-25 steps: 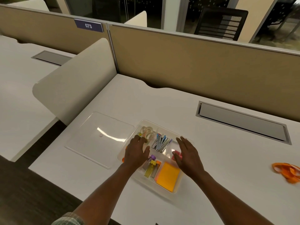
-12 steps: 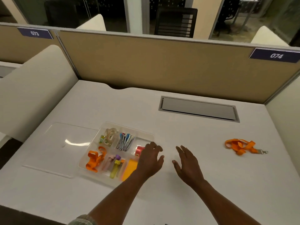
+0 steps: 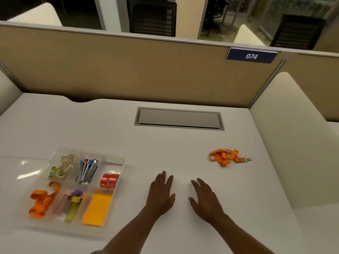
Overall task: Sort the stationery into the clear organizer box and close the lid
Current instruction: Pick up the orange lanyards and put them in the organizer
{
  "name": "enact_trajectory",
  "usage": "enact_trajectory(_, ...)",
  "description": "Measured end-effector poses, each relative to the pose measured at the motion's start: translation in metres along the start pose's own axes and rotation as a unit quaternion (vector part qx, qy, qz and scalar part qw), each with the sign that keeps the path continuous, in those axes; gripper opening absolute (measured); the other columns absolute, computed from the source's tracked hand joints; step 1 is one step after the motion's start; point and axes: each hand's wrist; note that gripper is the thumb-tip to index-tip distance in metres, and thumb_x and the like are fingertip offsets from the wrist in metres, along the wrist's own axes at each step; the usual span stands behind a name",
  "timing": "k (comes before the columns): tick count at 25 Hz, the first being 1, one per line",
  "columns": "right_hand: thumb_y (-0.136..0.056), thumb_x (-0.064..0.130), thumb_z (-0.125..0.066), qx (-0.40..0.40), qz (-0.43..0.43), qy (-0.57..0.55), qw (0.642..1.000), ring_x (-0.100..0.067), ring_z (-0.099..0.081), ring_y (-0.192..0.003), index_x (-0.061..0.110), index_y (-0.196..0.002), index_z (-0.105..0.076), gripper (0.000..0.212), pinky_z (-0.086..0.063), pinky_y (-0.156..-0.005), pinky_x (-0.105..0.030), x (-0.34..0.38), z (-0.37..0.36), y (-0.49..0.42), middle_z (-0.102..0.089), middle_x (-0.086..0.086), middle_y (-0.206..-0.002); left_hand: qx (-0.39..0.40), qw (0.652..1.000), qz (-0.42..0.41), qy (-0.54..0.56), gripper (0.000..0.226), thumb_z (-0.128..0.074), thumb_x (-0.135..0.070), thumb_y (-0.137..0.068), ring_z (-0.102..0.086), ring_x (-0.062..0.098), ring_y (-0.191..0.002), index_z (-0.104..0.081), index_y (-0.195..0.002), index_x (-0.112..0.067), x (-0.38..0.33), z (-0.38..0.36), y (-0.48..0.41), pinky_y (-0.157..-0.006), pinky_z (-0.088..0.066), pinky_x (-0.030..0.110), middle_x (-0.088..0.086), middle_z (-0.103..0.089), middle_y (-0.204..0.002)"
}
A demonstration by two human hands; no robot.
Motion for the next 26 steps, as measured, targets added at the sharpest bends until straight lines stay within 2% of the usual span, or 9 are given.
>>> enact_trajectory(3, -0.097, 0.047, -0.044, -0.006, -0.021, 0.001, 1.0, -0.018, -0.015, -0.152, 0.028, -0.156, -0.018, 0.068, -0.027, -0.119, -0.035, -0.023, 0.012, -0.014, -0.012, 0.001, -0.166, -0.014, 1.0, 0.005, -0.013, 0.073, -0.035, -0.05, -0.096, 0.011, 0.031, -0.151, -0.003, -0.157, -0.025, -0.002, -0.017, -0.006, -0.122, 0.001, 0.044, 0.009, 0.017, -0.162)
enact_trajectory(5, -0.096, 0.045, -0.047, -0.032, -0.04, 0.016, 0.999, -0.021, -0.017, -0.151, 0.027, -0.156, -0.02, 0.068, -0.032, -0.116, -0.037, -0.037, 0.027, -0.033, -0.013, -0.003, -0.165, -0.032, 0.999, 0.002, -0.017, 0.072, -0.032, -0.051, -0.095, 0.011, 0.031, -0.151, -0.004, -0.157, -0.026, -0.002, -0.024, -0.008, -0.121, 0.008, 0.043, 0.008, 0.018, -0.162)
enact_trajectory(9, -0.093, 0.041, -0.054, -0.071, -0.076, 0.068, 0.992, -0.035, -0.018, -0.149, 0.023, -0.157, -0.018, 0.076, -0.035, -0.113, -0.043, -0.06, 0.062, -0.081, -0.009, -0.016, -0.165, -0.049, 0.999, -0.008, -0.02, 0.071, -0.034, -0.051, -0.094, 0.001, 0.031, -0.151, -0.012, -0.156, -0.025, -0.001, -0.03, -0.01, -0.118, 0.007, 0.04, 0.01, 0.003, -0.165)
enact_trajectory(13, -0.092, 0.03, -0.056, -0.019, -0.117, 0.096, 0.988, -0.043, -0.01, -0.15, 0.031, -0.158, -0.008, 0.081, -0.031, -0.113, -0.055, -0.079, 0.075, -0.11, 0.006, -0.013, -0.166, -0.045, 0.999, -0.002, -0.03, 0.07, -0.032, -0.05, -0.095, 0.003, 0.03, -0.151, -0.01, -0.156, -0.025, -0.002, -0.03, -0.01, -0.118, 0.007, 0.041, 0.01, 0.006, -0.164)
enact_trajectory(15, -0.094, 0.018, -0.05, 0.008, -0.114, 0.074, 0.991, -0.043, -0.02, -0.145, 0.03, -0.156, -0.019, 0.071, -0.042, -0.107, -0.051, -0.083, 0.073, -0.116, -0.003, -0.014, -0.165, -0.039, 0.999, 0.0, -0.026, 0.07, -0.033, -0.049, -0.095, 0.002, 0.03, -0.151, -0.011, -0.156, -0.024, -0.004, -0.029, -0.01, -0.118, 0.007, 0.041, 0.011, 0.004, -0.164)
enact_trajectory(17, -0.094, 0.008, -0.045, -0.008, -0.095, 0.08, 0.992, -0.038, -0.038, -0.132, 0.024, -0.15, -0.036, 0.059, -0.051, -0.091, -0.041, -0.083, 0.069, -0.114, -0.025, -0.015, -0.156, -0.033, 0.999, 0.0, -0.023, 0.07, -0.033, -0.049, -0.094, 0.003, 0.031, -0.151, -0.01, -0.156, -0.024, -0.005, -0.028, -0.01, -0.118, 0.008, 0.041, 0.011, 0.005, -0.164)
enact_trajectory(19, -0.093, 0.005, -0.042, -0.036, -0.072, 0.108, 0.991, -0.032, -0.049, -0.116, 0.018, -0.136, -0.048, 0.046, -0.05, -0.075, -0.035, -0.081, 0.067, -0.11, -0.043, -0.013, -0.137, -0.021, 1.0, 0.004, -0.023, 0.071, -0.03, -0.05, -0.095, 0.008, 0.032, -0.151, -0.006, -0.156, -0.024, -0.005, -0.027, -0.01, -0.118, 0.01, 0.041, 0.011, 0.012, -0.163)
enact_trajectory(22, -0.096, 0.004, -0.039, -0.037, -0.033, 0.117, 0.992, -0.028, -0.058, -0.1, 0.012, -0.117, -0.056, 0.028, -0.047, -0.073, -0.035, -0.069, 0.066, -0.099, -0.054, -0.012, -0.117, 0.022, 0.999, 0.028, -0.014, 0.077, -0.033, -0.054, -0.095, 0.016, 0.033, -0.15, 0.004, -0.156, -0.025, -0.01, -0.021, -0.013, -0.12, 0.007, 0.045, 0.009, 0.027, -0.158)
enact_trajectory(26, -0.093, 0.01, -0.054, -0.072, -0.037, -0.116, 0.99, -0.02, -0.062, -0.083, 0.009, -0.094, -0.061, 0.007, -0.046, -0.072, -0.033, -0.025, 0.076, -0.081, -0.066, -0.005, -0.091, 0.076, 0.995, 0.057, 0.041, 0.106, -0.045, -0.077, -0.08, 0.01, 0.03, -0.151, 0.008, -0.156, -0.025, -0.029, -0.001, -0.02, -0.122, -0.005, 0.047, 0.009, 0.017, -0.163)
Point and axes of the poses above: each hand's wrist, its own y-axis away from the middle knuckle, its own z-axis out of the back of the hand, x = y × z
